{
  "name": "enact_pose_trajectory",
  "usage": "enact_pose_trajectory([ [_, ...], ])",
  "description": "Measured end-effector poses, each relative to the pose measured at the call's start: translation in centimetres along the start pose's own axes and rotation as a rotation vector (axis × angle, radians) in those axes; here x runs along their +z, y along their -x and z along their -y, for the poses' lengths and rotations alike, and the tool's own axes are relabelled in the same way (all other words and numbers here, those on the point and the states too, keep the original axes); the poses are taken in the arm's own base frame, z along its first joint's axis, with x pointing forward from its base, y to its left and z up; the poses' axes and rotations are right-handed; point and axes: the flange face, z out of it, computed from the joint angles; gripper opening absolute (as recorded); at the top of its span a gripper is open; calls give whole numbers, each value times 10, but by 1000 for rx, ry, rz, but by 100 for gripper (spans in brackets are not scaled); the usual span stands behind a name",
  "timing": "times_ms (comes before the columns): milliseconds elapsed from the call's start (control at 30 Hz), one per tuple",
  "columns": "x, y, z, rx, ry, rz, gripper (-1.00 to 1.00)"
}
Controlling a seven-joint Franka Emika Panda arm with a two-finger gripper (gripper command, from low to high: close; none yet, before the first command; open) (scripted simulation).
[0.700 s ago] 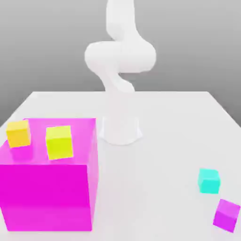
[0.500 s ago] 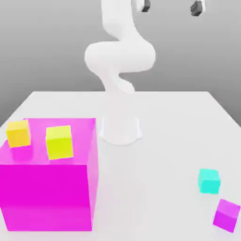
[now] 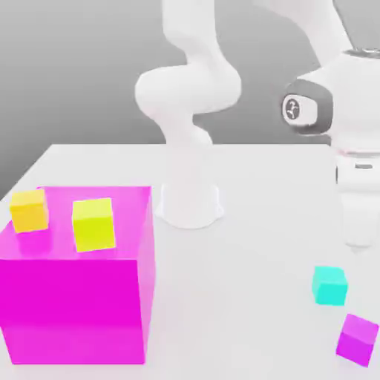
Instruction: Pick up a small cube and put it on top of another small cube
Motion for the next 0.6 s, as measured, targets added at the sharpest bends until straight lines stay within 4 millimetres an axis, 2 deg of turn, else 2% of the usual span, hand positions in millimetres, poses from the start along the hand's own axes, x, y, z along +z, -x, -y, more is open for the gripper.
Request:
enact_pose_trajectory([
  [67,28,10,6,-46,2,32,0],
  [200,73,14,7,-60,3,42,0],
  [233,83,16,7,-60,2,42,-100],
  [467,86,16,7,-61,3,43,-100],
  [600,50,14,8,-60,4,43,-100],
])
